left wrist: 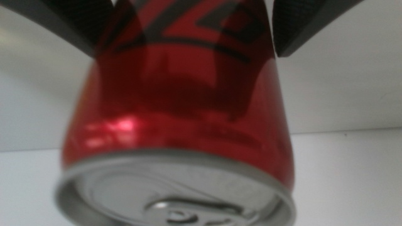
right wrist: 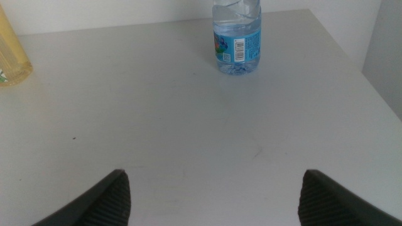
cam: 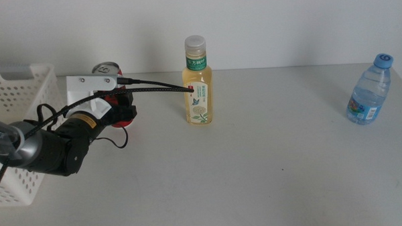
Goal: Use arms to grab the bottles and put them into the dustbin to the left of the table.
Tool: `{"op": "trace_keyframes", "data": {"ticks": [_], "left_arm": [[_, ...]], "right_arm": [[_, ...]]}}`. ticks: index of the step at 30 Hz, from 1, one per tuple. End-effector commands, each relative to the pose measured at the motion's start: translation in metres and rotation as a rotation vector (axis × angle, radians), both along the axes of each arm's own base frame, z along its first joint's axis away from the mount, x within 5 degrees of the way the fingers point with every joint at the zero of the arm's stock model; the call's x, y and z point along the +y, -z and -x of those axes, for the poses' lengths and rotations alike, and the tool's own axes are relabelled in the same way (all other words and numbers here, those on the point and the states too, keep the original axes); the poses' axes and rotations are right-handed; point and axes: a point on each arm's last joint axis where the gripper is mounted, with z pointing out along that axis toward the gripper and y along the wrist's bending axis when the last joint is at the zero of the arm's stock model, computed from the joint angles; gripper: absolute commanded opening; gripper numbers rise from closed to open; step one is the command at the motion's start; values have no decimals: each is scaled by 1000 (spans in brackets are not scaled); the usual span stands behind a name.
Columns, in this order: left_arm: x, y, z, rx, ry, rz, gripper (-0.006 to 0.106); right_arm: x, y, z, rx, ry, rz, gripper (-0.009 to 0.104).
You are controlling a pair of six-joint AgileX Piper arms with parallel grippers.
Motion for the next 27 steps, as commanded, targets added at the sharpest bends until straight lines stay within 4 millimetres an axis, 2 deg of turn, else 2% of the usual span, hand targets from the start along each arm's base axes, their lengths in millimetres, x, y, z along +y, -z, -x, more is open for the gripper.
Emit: {"op": "trace_keyframes", "data": {"ticks": [1, 4, 7, 9, 12, 16, 18, 21, 27], "left_arm": [[1, -30, -12, -153, -26, 34, 82], [0, -28, -21, -169, -31, 40, 81], [-1, -26, -28, -181, -30, 35, 73], [-2, -25, -28, -175, -20, 27, 60], [-3, -27, -28, -183, -9, 22, 35], [-2, -41, -26, -162, -9, 19, 11], [-2, -54, -22, -129, -9, 12, 3], [-1, -78, -14, -100, -9, 6, 0], [1, -153, 3, -45, 5, -37, 0]], "right_arm": [[0, -9, 0, -86, 1, 14, 94], [0, -9, 0, -86, 1, 14, 94], [0, -9, 0, -86, 1, 14, 94], [0, -9, 0, -86, 1, 14, 94], [0, -9, 0, -86, 1, 14, 94], [0, -9, 0, -86, 1, 14, 94], [0, -9, 0, -86, 1, 14, 94], [0, -9, 0, -86, 1, 14, 94], [0, -9, 0, -86, 1, 14, 94]]}}
